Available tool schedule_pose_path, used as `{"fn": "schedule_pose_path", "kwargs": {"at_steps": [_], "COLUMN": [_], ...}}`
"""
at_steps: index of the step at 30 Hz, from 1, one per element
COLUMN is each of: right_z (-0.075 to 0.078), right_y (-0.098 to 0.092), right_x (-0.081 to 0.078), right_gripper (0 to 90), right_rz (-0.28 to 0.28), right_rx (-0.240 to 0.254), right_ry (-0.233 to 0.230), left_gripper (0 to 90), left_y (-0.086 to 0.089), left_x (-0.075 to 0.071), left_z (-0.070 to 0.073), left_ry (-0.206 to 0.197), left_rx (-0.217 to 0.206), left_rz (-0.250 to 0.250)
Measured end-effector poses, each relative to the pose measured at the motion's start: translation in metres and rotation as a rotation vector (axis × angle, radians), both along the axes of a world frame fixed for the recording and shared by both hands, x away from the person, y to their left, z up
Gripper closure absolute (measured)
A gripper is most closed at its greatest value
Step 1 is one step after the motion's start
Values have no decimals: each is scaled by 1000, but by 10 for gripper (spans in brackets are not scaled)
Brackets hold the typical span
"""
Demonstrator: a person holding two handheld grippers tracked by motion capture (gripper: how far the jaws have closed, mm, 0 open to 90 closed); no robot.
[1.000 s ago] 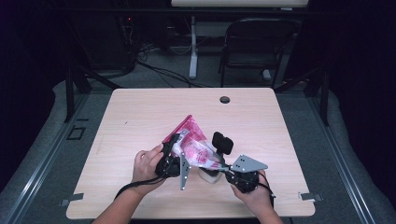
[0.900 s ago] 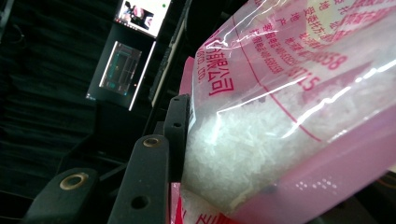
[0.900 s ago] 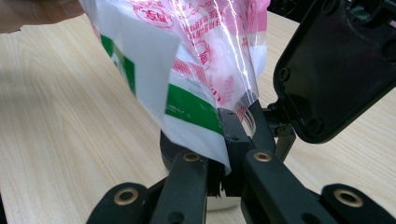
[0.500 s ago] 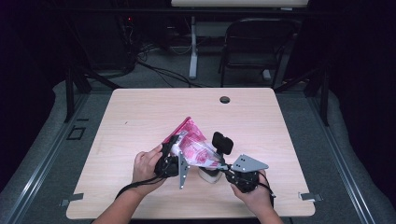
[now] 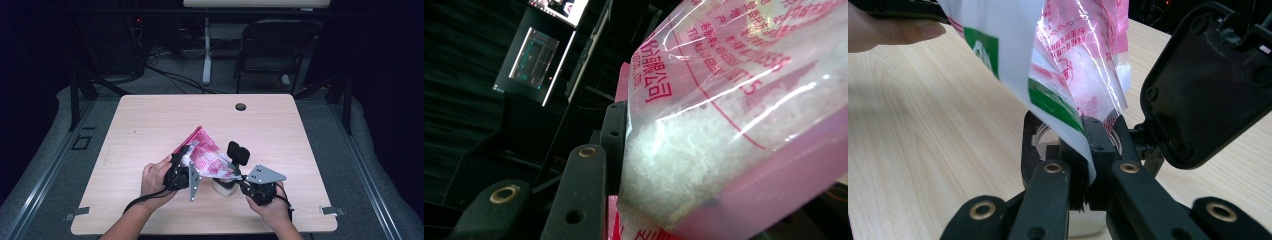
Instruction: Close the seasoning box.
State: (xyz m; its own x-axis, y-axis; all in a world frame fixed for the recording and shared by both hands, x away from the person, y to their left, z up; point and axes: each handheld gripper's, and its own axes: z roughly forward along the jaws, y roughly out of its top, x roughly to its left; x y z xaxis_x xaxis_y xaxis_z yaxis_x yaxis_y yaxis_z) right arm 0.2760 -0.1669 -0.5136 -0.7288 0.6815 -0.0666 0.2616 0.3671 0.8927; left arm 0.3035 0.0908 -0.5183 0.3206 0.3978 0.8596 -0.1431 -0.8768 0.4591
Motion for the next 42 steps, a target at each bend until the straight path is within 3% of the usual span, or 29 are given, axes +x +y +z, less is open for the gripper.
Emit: {"fn": "schedule_pose_path", "kwargs": {"at_steps": [12, 34, 42], "right_z": [4, 11, 14], "right_y": [0, 12, 14], "right_x": [3, 7, 9], "right_gripper": [888, 889, 889], "right_rz": [1, 34, 35], "right_rx": [5, 33, 35], "right_ry": [-15, -48, -58], "left_gripper": [694, 698, 699], "left_y": [4, 21, 25], "left_x": [0, 4, 6], "left_z": [-1, -13, -19], "left_ry": [35, 197, 282], "left_rx": [-22, -119, -169], "left_rz": [5, 29, 32]}}
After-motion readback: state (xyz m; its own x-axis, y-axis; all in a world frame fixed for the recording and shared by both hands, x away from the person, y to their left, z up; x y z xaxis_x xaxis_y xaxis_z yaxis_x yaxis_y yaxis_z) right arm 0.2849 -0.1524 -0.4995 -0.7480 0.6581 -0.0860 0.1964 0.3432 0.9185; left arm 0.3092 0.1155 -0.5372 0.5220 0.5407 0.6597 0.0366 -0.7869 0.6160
